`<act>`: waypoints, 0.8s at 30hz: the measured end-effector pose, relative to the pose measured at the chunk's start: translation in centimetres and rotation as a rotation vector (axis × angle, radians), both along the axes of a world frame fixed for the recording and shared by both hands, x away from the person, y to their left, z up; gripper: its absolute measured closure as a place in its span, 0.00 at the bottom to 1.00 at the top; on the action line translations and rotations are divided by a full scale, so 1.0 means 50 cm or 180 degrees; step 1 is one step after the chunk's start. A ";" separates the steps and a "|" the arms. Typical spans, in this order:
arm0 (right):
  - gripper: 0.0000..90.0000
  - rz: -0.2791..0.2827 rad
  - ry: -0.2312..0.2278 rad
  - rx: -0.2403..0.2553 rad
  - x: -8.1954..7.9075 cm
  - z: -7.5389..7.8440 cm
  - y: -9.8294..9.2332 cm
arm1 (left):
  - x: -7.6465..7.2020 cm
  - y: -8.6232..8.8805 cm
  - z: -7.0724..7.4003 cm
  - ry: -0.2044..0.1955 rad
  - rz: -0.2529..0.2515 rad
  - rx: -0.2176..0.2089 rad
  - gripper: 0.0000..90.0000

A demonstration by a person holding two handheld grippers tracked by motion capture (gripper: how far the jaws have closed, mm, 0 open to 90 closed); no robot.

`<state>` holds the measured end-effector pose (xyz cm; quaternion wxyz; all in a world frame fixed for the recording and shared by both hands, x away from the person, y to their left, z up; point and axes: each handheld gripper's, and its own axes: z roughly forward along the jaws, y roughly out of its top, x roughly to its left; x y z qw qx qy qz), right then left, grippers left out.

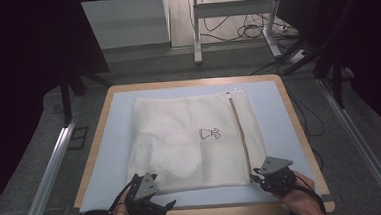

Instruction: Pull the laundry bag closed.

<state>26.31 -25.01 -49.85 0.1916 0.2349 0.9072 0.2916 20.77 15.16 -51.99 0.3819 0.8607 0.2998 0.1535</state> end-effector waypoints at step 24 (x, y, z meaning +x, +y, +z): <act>0.94 0.0044 0.0107 -0.0120 0.009 -0.011 -0.004 | 0.061 -0.072 -0.008 0.0088 -0.0085 -0.0209 0.01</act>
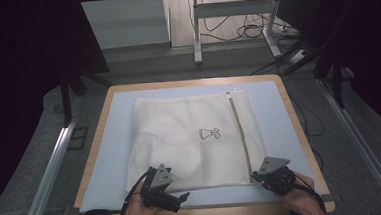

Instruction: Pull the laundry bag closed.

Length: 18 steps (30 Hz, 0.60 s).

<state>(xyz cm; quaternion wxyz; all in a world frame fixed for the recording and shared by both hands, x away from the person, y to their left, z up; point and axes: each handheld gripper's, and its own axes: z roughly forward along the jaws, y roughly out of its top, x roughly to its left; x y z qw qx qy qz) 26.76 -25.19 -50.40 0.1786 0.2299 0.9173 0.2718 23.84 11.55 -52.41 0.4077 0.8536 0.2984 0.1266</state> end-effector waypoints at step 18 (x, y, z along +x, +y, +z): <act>0.94 -0.0026 0.0179 0.0086 0.005 -0.002 -0.014 | 0.061 -0.086 0.006 -0.0049 -0.0173 -0.0089 0.02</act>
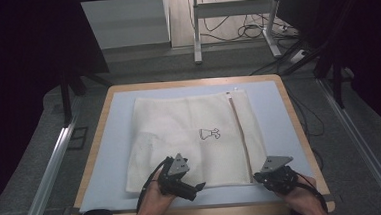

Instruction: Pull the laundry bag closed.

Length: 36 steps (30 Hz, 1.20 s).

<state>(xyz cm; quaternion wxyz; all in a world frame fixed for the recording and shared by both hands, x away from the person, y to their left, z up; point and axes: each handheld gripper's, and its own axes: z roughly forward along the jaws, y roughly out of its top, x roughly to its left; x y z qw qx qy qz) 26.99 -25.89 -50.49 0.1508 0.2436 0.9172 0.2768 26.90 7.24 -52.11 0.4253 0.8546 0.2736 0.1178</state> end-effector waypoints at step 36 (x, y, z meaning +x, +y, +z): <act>0.95 0.0037 -0.0300 0.0020 -0.012 0.016 0.011 | 0.047 -0.176 -0.005 0.0249 -0.0568 -0.0203 0.73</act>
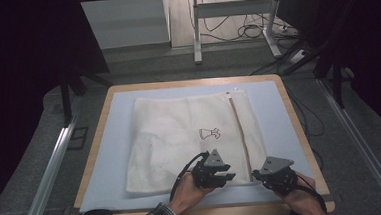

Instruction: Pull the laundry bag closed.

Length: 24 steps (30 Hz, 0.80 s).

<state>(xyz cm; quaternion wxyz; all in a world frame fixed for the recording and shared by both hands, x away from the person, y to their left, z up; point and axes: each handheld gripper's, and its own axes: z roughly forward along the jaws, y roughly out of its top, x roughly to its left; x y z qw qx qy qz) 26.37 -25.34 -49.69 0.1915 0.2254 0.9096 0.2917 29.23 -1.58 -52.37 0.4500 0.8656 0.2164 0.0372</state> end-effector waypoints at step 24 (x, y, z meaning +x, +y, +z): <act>0.95 0.0037 -0.0012 -0.0106 -0.002 -0.004 0.006 | -0.005 -0.089 -0.029 0.0014 -0.0122 0.0154 0.97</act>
